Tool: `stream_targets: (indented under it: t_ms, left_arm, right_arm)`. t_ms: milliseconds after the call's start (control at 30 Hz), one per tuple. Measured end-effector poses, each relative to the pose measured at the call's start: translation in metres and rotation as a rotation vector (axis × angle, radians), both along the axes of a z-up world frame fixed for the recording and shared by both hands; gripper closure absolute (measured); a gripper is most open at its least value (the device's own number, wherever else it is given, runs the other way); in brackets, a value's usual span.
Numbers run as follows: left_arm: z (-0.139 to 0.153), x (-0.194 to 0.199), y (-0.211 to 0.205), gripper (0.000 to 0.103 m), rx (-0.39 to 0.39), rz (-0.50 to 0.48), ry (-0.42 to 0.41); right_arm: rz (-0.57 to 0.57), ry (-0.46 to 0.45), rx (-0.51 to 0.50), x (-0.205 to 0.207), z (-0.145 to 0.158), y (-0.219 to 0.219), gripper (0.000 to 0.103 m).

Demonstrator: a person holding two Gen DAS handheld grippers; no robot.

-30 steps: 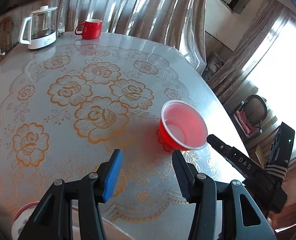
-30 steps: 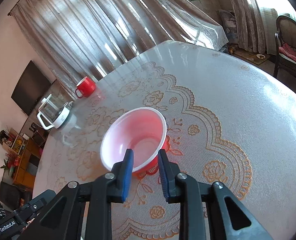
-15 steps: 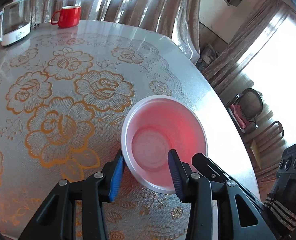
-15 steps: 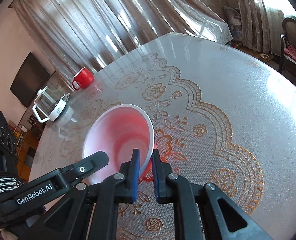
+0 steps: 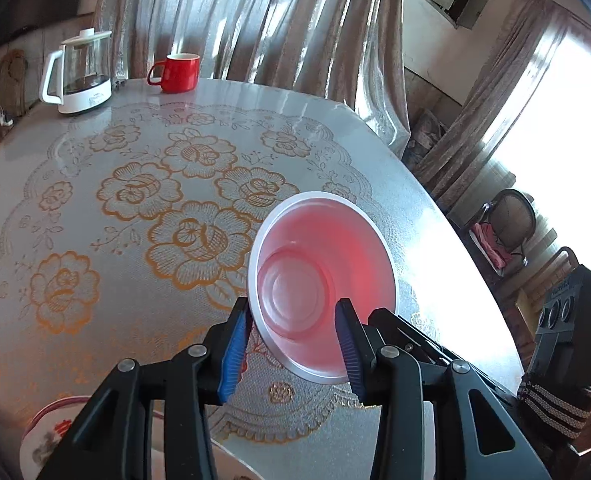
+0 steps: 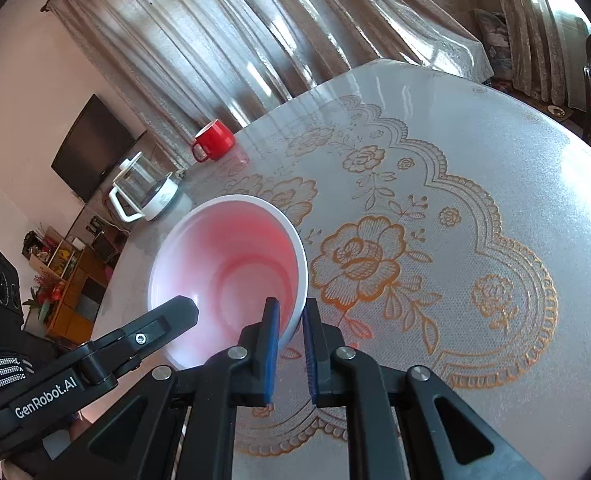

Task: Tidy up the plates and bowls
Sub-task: 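Carry the red bowl with both grippers and lower it onto the yellow bowl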

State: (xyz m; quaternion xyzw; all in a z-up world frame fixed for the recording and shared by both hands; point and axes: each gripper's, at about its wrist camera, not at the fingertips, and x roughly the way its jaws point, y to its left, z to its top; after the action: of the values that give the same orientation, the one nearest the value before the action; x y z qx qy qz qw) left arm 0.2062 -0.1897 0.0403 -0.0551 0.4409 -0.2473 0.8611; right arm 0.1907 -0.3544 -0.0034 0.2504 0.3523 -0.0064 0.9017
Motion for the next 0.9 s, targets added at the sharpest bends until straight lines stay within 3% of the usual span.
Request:
stream_targets:
  t_ms: [233,900]
  left_arm:
    - [0.013,-0.034,0.028,0.061,0.008,0.016,-0.047]
    - [0.037,-0.095,0.115,0.057,-0.073,0.100,-0.100]
  right_arm:
    - [0.043,-0.026,0.006,-0.021,0.011,0.023,0.093]
    - [0.186,-0.075,-0.060,-0.053,0.037,0.100,0.092]
